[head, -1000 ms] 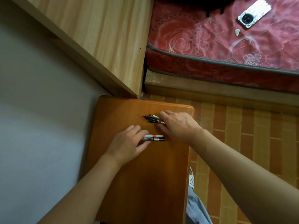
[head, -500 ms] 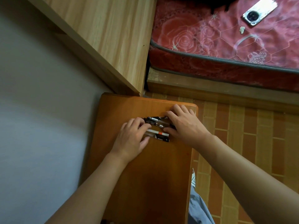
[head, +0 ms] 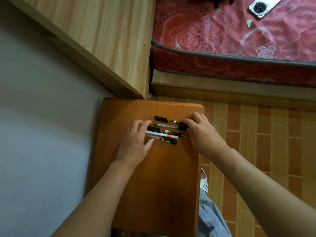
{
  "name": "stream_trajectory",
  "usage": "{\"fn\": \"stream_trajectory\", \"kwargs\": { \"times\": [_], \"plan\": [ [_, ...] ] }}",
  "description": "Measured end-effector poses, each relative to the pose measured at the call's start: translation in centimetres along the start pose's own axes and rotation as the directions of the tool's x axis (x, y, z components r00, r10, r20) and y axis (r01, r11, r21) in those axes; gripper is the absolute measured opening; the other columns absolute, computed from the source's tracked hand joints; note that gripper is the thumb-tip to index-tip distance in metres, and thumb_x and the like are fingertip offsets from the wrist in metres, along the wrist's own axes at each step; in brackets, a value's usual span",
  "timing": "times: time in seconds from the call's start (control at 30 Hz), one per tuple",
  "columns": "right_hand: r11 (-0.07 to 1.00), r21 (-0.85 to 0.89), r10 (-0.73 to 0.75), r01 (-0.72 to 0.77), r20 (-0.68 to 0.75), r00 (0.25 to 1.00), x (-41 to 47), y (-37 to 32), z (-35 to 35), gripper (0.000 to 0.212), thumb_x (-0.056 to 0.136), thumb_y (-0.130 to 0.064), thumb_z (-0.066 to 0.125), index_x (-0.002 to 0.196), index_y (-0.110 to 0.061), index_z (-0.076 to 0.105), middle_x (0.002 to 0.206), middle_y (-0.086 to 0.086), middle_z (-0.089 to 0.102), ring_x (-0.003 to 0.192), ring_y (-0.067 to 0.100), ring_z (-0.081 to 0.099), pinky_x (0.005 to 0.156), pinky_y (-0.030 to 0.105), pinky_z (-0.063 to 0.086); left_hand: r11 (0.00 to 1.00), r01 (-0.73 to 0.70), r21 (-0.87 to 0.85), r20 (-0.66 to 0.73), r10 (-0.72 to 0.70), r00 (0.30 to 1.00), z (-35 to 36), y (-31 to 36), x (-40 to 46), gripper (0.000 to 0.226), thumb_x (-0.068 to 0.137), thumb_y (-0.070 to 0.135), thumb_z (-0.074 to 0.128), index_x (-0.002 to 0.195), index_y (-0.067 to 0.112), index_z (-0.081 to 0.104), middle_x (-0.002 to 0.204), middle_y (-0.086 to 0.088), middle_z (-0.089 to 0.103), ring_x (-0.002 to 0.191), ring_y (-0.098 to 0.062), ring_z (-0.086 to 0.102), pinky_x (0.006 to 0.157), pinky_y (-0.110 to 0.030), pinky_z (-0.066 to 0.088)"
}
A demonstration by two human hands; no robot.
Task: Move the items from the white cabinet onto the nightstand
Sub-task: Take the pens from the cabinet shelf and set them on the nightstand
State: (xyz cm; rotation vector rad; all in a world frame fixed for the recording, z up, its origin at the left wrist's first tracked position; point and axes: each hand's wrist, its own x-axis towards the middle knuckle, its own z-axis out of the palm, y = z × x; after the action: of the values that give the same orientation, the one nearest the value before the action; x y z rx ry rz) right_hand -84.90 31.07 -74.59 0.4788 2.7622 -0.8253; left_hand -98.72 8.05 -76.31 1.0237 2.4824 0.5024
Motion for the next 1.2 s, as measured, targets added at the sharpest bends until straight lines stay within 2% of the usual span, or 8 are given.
{"fn": "stream_trajectory", "kwargs": {
  "times": [0.13,0.23,0.3,0.4,0.53,0.73,0.97,1.2],
  "plan": [
    [1.000,-0.007,-0.004,0.004,-0.037,0.999,-0.8,0.6,-0.1,0.039,0.105,-0.028,0.054,0.143,-0.020,0.055,0.128,-0.002,0.049,0.110,0.015,0.043,0.092,0.033,0.050,1.000,-0.007,0.004,-0.014,0.007,1.000,0.8,1.2,0.5,0.064,0.088,0.029,0.079,0.144,0.021,0.049,0.130,0.003,0.045,0.119,-0.010,0.045,0.087,-0.018,0.046],
    [0.998,-0.056,-0.025,0.026,0.015,1.000,-0.9,1.0,-0.2,0.059,0.097,-0.052,0.060,0.148,-0.025,0.049,0.131,-0.004,0.047,0.112,0.014,0.042,0.094,0.033,0.050,1.000,-0.005,0.024,-0.040,0.006,0.999,1.4,2.1,1.1,0.065,0.087,0.033,0.079,0.143,0.020,0.049,0.132,0.002,0.046,0.121,-0.014,0.047,0.090,-0.023,0.051],
    [0.997,-0.061,-0.045,0.047,0.046,0.998,-0.6,0.9,-0.1,0.074,0.090,-0.058,0.068,0.151,-0.024,0.045,0.136,-0.003,0.045,0.117,0.016,0.042,0.097,0.034,0.049,0.999,0.003,0.039,-0.057,-0.001,0.998,1.7,2.7,1.4,0.067,0.086,0.036,0.079,0.143,0.020,0.048,0.134,0.001,0.046,0.122,-0.016,0.047,0.090,-0.025,0.052],
    [0.995,-0.076,-0.057,0.060,0.039,0.998,0.0,0.5,0.0,0.081,0.085,-0.052,0.077,0.152,-0.021,0.043,0.139,-0.001,0.044,0.122,0.018,0.041,0.101,0.036,0.050,0.995,0.025,0.100,-0.074,-0.017,0.997,2.0,3.1,1.7,0.067,0.087,0.044,0.076,0.143,0.022,0.048,0.135,0.001,0.047,0.121,-0.018,0.046,0.092,-0.031,0.054],
    [0.992,-0.098,-0.074,0.074,0.009,0.997,0.8,0.4,-0.3,0.074,0.086,-0.045,0.078,0.149,-0.020,0.048,0.136,0.001,0.047,0.119,0.021,0.043,0.099,0.038,0.051,0.986,0.019,0.167,-0.083,-0.005,0.997,1.7,3.0,1.5,0.064,0.087,0.046,0.074,0.142,0.024,0.050,0.139,0.001,0.047,0.127,-0.020,0.045,0.098,-0.037,0.052],
    [0.992,-0.121,-0.046,0.045,-0.007,0.999,1.8,0.9,-1.4,0.071,0.089,-0.045,0.075,0.150,-0.023,0.046,0.139,0.002,0.046,0.126,0.023,0.042,0.104,0.042,0.049,0.987,0.016,0.160,-0.107,0.001,0.994,1.2,2.7,1.7,0.054,0.090,0.037,0.072,0.140,0.026,0.053,0.138,0.001,0.049,0.127,-0.020,0.046,0.097,-0.037,0.054],
    [0.990,-0.127,-0.057,0.058,0.015,0.998,1.8,1.0,-1.5,0.070,0.088,-0.047,0.074,0.148,-0.025,0.046,0.137,0.000,0.046,0.124,0.022,0.042,0.102,0.042,0.048,0.987,0.032,0.154,-0.118,-0.014,0.993,1.4,3.2,2.3,0.049,0.092,0.033,0.070,0.138,0.023,0.055,0.137,0.000,0.051,0.126,-0.020,0.048,0.096,-0.038,0.055],
    [0.989,-0.141,-0.048,0.050,0.020,0.999,1.8,1.0,-1.6,0.072,0.088,-0.051,0.072,0.150,-0.027,0.043,0.139,0.000,0.045,0.126,0.024,0.042,0.103,0.043,0.046,0.987,0.059,0.149,-0.117,-0.042,0.992,1.1,3.6,2.1,0.052,0.091,0.034,0.071,0.139,0.022,0.054,0.137,0.000,0.051,0.127,-0.020,0.048,0.097,-0.038,0.054]
  ]
}}
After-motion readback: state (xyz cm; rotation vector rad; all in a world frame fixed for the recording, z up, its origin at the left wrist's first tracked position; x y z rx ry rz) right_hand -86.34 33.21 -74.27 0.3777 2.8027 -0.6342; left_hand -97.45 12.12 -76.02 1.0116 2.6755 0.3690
